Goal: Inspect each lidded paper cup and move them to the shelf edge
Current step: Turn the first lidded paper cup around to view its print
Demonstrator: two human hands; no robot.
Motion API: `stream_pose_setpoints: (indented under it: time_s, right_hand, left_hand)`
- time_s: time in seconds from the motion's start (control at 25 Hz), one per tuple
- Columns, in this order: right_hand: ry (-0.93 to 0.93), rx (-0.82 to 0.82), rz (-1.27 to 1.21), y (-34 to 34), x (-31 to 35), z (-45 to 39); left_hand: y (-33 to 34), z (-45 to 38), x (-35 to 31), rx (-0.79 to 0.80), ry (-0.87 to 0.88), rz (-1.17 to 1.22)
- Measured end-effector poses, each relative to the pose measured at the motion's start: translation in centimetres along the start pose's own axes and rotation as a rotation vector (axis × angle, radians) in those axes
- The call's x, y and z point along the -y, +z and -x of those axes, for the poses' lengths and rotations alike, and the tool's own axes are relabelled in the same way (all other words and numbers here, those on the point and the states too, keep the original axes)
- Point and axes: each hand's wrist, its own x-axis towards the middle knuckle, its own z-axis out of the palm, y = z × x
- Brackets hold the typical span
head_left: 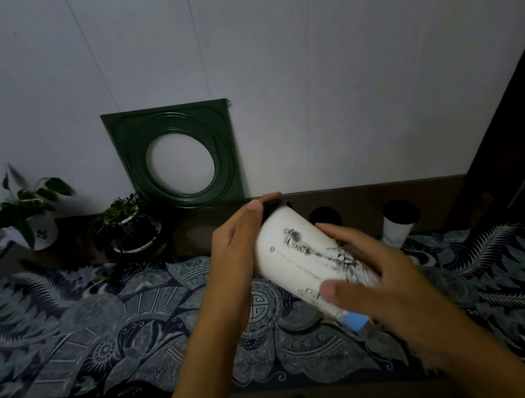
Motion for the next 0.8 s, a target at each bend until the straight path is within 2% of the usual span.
stream_pose_setpoints:
  time_s: [0.08, 0.16, 0.2, 0.24, 0.36, 0.4, 0.44, 0.52, 0.68, 0.72, 0.8]
  right_hand:
    - [0.158, 0.034, -0.305, 0.0, 0.4, 0.1]
    - [0.233, 0.04, -0.378, 0.2, 0.5, 0.2]
    - [0.212, 0.014, -0.298, 0.2, 0.6, 0.3]
    - [0.148, -0.026, -0.103, 0.3, 0.6, 0.4]
    - [-0.215, -0.137, 0.836, 0.7, 0.2, 0.6]
    - [-0.284, -0.14, 1.007, 0.8, 0.0, 0.6]
    - [-0.296, -0.137, 1.045, 0.8, -0.2, 0.7]
    - [-0.25, -0.131, 0.872, 0.8, -0.1, 1.0]
    - [0.079, -0.065, -0.077, 0.2, 0.4, 0.8]
    - [0.155, -0.046, -0.231, 0.1, 0.7, 0.8]
    - [0.214, -0.017, -0.345, 0.1, 1.1, 0.9]
  left_hand:
    - [0.0, 0.2, 0.1, 0.012, 0.03, 0.022]
    - [0.2, 0.2, 0.0, -0.028, 0.019, 0.042]
    - [0.3, 0.2, -0.1, -0.062, -0.006, 0.046]
    - [0.4, 0.2, -0.2, -0.096, -0.04, 0.044]
    - [0.5, 0.0, -0.2, -0.146, -0.102, -0.01]
    - [0.5, -0.1, -0.2, -0.144, -0.111, -0.024]
    - [0.4, -0.1, -0.1, -0.134, -0.115, -0.03]
    - [0.3, 0.0, -0.2, -0.094, -0.101, -0.038]
    - [0.1, 0.2, -0.3, -0.023, 0.006, 0.004]
    - [0.1, 0.3, -0.3, -0.01, 0.022, 0.021]
    - [0.2, 0.4, -0.3, -0.002, 0.016, 0.046]
